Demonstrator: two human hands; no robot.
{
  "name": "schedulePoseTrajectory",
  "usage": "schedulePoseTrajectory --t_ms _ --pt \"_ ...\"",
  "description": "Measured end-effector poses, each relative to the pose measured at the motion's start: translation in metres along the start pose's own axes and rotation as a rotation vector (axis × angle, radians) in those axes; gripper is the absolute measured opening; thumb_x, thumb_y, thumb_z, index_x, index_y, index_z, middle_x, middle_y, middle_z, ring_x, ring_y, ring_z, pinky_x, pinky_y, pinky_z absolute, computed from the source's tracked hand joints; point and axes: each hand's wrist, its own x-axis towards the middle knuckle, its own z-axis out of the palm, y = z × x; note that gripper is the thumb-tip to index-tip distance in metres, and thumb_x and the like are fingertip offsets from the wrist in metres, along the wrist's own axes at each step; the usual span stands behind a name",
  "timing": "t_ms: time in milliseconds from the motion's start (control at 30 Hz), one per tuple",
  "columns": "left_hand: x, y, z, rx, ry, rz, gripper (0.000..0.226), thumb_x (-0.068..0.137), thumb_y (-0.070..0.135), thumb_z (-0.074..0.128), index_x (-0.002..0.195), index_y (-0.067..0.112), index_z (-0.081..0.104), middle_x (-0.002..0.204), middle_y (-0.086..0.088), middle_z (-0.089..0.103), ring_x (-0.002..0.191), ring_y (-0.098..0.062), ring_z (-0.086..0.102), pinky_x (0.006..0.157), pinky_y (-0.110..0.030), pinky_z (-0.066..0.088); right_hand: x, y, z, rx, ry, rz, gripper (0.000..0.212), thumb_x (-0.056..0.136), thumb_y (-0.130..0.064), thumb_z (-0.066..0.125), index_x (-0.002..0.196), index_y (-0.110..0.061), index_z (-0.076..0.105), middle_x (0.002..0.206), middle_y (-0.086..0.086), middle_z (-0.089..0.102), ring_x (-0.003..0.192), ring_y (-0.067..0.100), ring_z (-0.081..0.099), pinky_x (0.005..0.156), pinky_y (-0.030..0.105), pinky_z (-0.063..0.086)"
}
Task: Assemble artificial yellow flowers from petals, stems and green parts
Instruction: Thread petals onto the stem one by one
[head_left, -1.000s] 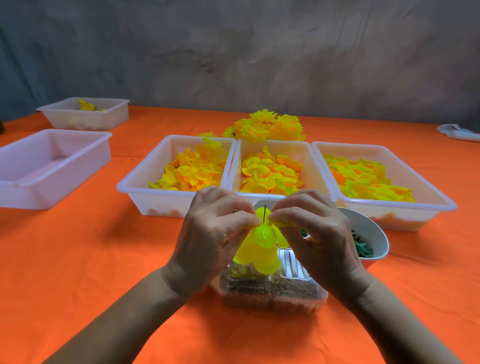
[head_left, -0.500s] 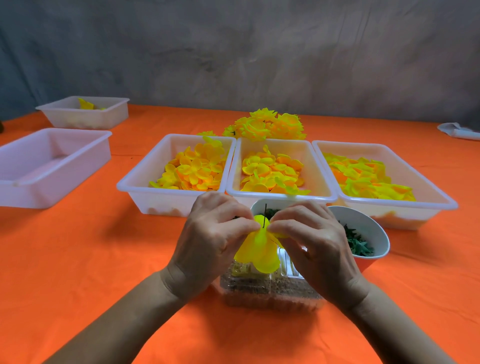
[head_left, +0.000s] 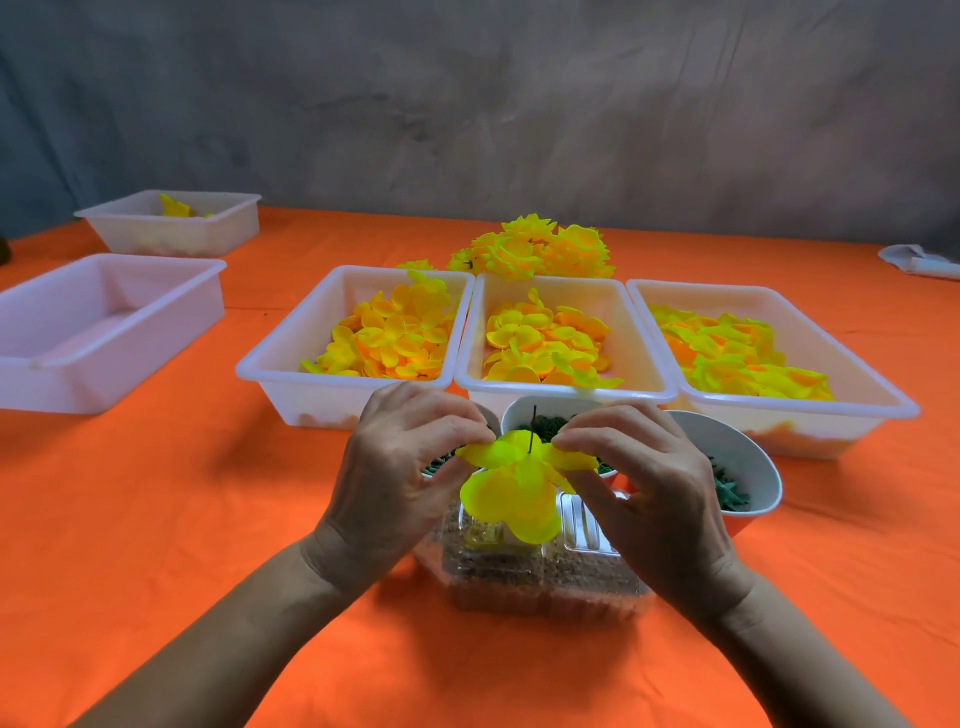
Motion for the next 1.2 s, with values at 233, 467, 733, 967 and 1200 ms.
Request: schedulePoseTrajectory --t_ms 233,467,733,967,1200 --pt "0.002 0.001 0.001 0.023 -0.008 0.032 0.018 0.080 0.021 0.065 0.085 0.007 0.074 0.088 -0.003 0.071 0.084 -0.022 0.061 0.078 -0.037 0.043 0.001 -0.002 0.000 0.014 -0.019 -0.013 0.012 0.085 -0.018 0.066 0.085 -0.009 0.073 0.088 0.001 0.069 0.081 0.022 0.060 0.067 0.038 0.048" --pt "0.004 0.001 0.006 0.065 -0.057 0.169 0.019 0.087 0.015 0.061 0.075 0.008 0.074 0.082 -0.002 0.069 0.077 -0.029 0.063 0.075 -0.044 0.045 0.002 -0.005 0.002 -0.020 -0.050 -0.079 0.018 0.088 -0.014 0.058 0.083 -0.008 0.074 0.082 0.005 0.068 0.077 0.027 0.059 0.067 0.037 0.046" --pt "0.003 -0.001 0.009 0.129 -0.097 0.280 0.018 0.086 0.011 0.062 0.071 0.006 0.073 0.081 -0.001 0.070 0.079 -0.026 0.064 0.077 -0.042 0.046 0.005 -0.009 -0.001 -0.144 -0.102 -0.174 0.027 0.090 -0.014 0.051 0.076 -0.009 0.074 0.079 0.004 0.068 0.076 0.027 0.063 0.068 0.036 0.046" --pt "-0.002 -0.003 0.008 0.161 -0.079 0.265 0.015 0.085 0.006 0.061 0.076 0.004 0.073 0.082 -0.004 0.070 0.078 -0.027 0.063 0.076 -0.041 0.048 -0.005 -0.007 0.000 -0.157 -0.068 -0.116 0.017 0.086 -0.006 0.059 0.079 -0.008 0.075 0.081 0.006 0.069 0.078 0.028 0.063 0.070 0.033 0.043" --pt "-0.015 -0.009 0.006 0.091 -0.045 0.100 0.021 0.085 0.007 0.055 0.076 -0.001 0.072 0.080 -0.009 0.069 0.072 -0.030 0.063 0.064 -0.041 0.050 -0.023 -0.005 0.005 -0.113 0.050 0.007 0.020 0.086 -0.003 0.054 0.083 -0.002 0.074 0.084 0.008 0.069 0.078 0.030 0.061 0.068 0.040 0.049"
